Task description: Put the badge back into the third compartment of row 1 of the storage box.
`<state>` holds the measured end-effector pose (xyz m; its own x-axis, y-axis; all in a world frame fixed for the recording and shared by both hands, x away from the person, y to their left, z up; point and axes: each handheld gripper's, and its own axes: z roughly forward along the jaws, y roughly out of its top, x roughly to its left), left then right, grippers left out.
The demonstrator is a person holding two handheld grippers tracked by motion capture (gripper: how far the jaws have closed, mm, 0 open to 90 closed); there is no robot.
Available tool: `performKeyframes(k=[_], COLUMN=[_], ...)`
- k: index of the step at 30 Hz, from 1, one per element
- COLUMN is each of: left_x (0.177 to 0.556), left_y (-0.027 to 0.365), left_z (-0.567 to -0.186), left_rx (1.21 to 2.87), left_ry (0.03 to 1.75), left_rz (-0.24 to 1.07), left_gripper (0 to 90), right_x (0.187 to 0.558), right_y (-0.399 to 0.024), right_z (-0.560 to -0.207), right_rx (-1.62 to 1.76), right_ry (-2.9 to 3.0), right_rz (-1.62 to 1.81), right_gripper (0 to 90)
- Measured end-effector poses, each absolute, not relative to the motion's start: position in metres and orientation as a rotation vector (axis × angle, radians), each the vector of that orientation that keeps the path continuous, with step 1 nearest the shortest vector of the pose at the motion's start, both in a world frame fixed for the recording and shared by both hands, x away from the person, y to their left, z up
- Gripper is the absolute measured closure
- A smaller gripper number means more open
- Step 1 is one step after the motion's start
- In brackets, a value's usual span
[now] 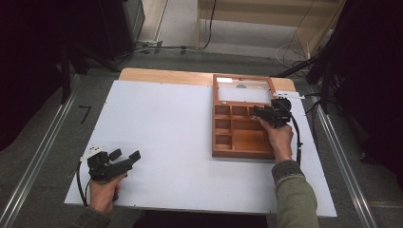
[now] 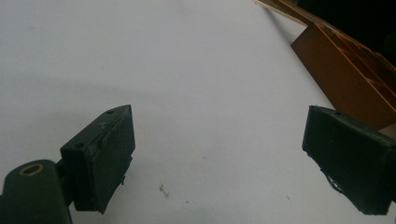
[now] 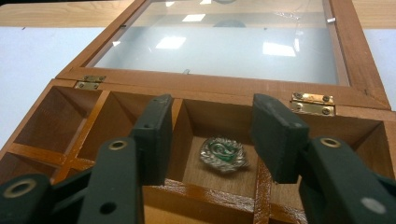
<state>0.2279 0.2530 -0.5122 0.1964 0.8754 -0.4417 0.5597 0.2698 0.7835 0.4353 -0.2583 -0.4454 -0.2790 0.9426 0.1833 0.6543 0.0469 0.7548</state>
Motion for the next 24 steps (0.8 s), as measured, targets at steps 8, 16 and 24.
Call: performKeyframes(k=[8,16,24], left_x=[0.2279,0.2280,0.2278], left_y=[0.2528,0.2525,0.2520], left_z=[-0.5122,-0.5121,-0.5119], left_rx=[1.409,1.408,1.405], left_ry=[1.480,1.480,1.478], left_rz=[0.375,0.374,0.373], left_gripper=[9.5,9.5,9.5], right_x=[0.4336,0.4328,0.4307], right_y=[-0.2580,-0.2593,-0.2589], right_z=[-0.4437,-0.4429,-0.4413], right_rx=[1.596,1.598,1.606], right_ry=[1.973,1.976,1.973], right_rz=[1.094,1.097,1.098], right_gripper=[38.5,31.4,26.1])
